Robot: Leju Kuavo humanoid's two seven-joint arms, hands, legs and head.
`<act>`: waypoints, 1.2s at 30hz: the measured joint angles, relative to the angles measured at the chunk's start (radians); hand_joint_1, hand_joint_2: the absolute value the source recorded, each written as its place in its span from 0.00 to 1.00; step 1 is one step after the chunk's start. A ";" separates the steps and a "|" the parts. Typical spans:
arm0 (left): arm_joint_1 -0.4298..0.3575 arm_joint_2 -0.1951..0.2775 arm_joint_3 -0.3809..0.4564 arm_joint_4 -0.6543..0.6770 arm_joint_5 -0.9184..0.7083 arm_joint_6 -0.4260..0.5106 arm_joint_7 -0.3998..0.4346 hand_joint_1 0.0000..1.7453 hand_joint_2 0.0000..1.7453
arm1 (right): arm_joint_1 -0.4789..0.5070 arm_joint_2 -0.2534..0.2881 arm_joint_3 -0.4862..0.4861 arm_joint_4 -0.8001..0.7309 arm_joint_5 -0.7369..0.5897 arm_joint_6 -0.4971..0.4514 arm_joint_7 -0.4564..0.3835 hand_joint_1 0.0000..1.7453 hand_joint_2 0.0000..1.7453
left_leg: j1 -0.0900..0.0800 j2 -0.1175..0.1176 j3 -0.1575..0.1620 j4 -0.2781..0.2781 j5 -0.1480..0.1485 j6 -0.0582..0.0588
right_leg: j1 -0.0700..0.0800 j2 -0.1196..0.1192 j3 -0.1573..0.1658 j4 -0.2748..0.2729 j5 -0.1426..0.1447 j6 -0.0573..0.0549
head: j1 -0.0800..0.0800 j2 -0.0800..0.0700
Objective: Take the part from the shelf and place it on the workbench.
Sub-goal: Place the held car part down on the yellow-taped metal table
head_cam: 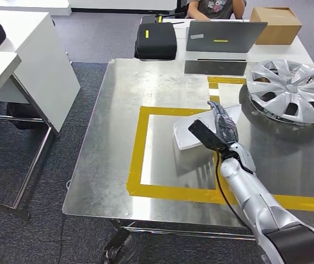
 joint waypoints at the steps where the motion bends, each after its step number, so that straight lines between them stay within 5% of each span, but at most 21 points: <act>1: 0.000 0.000 0.000 0.000 0.001 0.000 -0.001 0.00 0.00 | 0.000 0.000 -0.002 0.000 -0.006 0.005 -0.005 0.00 0.00 | 0.000 0.000 0.000 0.000 0.000 0.000 | 0.000 0.000 0.000 0.000 0.000 0.000 | 0.000 0.000; 7: 0.008 0.004 0.001 0.000 0.037 0.014 -0.021 0.00 0.00 | 0.060 -0.002 -0.033 -0.100 -0.161 0.113 -0.105 0.00 0.00 | 0.000 0.000 0.000 0.000 0.000 0.000 | 0.000 0.000 0.000 0.000 0.000 0.000 | 0.000 0.000; 14: 0.040 0.017 0.016 0.000 0.098 0.040 -0.068 0.00 0.00 | 0.317 -0.002 -0.049 -0.583 -0.418 0.214 -0.182 0.00 0.00 | 0.000 -0.001 0.000 -0.001 -0.002 0.000 | 0.000 -0.001 0.000 0.000 -0.002 0.001 | 0.000 0.000; 21: 0.072 0.031 0.053 0.000 0.157 0.053 -0.108 0.00 0.00 | 0.596 -0.002 0.006 -1.006 -0.444 0.140 -0.275 0.00 0.00 | -0.003 -0.001 0.000 0.002 -0.006 0.002 | -0.002 -0.002 0.001 -0.002 -0.004 0.002 | 0.000 0.000; 29: 0.093 0.043 0.087 0.000 0.192 0.061 -0.128 0.00 0.00 | 0.788 -0.002 0.044 -1.201 -0.420 0.057 -0.324 0.00 0.00 | -0.003 0.001 0.003 -0.004 0.005 0.023 | -0.005 -0.002 0.003 -0.004 -0.004 0.021 | 0.000 0.000; 31: 0.096 0.042 0.094 0.000 0.197 0.062 -0.131 0.00 0.00 | 0.814 -0.002 0.046 -1.223 -0.421 0.048 -0.329 0.00 0.00 | 0.004 0.004 0.008 -0.019 0.020 0.033 | -0.002 -0.001 -0.021 0.046 -0.044 0.024 | 0.003 0.000; 34: 0.100 0.041 0.101 0.000 0.199 0.062 -0.132 0.00 0.00 | 0.845 -0.002 0.047 -1.242 -0.427 0.044 -0.333 0.00 0.00 | 0.005 0.009 0.005 -0.021 0.025 0.038 | -0.002 -0.001 -0.097 0.237 -0.134 0.027 | 0.005 0.000; 36: 0.104 0.041 0.103 0.000 0.202 0.062 -0.132 0.00 0.00 | 0.860 -0.002 0.047 -1.247 -0.430 0.044 -0.333 0.00 0.00 | 0.006 0.009 0.005 -0.018 0.025 0.037 | -0.004 -0.002 -0.100 0.261 -0.120 0.031 | 0.005 0.000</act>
